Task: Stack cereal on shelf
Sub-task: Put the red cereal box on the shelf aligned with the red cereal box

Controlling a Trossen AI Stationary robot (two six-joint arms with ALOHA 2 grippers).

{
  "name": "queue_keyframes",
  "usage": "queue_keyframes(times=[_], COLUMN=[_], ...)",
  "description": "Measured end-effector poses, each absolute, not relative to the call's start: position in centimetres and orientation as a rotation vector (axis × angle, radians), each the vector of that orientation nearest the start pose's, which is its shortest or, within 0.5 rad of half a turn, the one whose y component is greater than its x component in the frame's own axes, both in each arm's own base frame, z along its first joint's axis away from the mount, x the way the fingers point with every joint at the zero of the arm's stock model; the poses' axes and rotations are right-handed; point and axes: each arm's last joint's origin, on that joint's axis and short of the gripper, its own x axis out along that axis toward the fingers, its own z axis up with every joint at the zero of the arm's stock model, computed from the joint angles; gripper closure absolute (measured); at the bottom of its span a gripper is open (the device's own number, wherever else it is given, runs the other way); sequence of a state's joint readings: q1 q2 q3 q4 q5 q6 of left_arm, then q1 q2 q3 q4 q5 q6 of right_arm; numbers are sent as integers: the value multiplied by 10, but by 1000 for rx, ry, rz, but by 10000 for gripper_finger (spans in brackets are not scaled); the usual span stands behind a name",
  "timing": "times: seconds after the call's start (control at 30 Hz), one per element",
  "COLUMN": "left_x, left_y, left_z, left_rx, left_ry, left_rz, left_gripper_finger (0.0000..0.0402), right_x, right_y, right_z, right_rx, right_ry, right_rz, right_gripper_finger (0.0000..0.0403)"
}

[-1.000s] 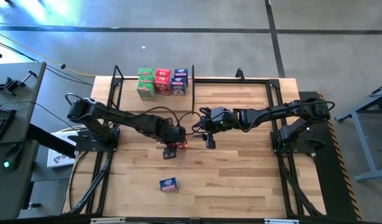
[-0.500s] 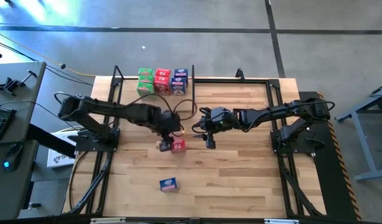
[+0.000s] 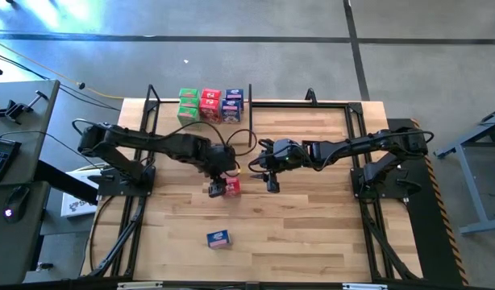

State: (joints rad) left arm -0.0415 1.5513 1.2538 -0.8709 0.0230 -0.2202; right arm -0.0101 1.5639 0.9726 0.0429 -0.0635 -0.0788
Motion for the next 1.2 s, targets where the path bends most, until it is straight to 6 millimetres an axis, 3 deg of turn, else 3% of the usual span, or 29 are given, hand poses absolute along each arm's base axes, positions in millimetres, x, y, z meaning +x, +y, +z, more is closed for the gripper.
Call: queue_keyframes(times=[0.3, 0.5, 0.7, 1.2], left_x=[304, 304, 304, 323], left_y=[-13, -25, -25, -27], left_z=[265, 265, 265, 233], left_rx=[-244, -197, -153, -107], left_ry=[1175, 1175, 1157, 1243], left_rz=[15, -31, 118, 81], left_gripper_finger=[144, 80, 26, 20], right_x=[338, 338, 338, 337], right_y=[-2, -2, -2, -2], right_z=[230, 230, 230, 230], right_rx=[-56, -56, -56, -53], right_ry=[545, 545, 544, 547], right_rz=[73, 73, 73, 72], right_gripper_finger=[201, 201, 201, 201])
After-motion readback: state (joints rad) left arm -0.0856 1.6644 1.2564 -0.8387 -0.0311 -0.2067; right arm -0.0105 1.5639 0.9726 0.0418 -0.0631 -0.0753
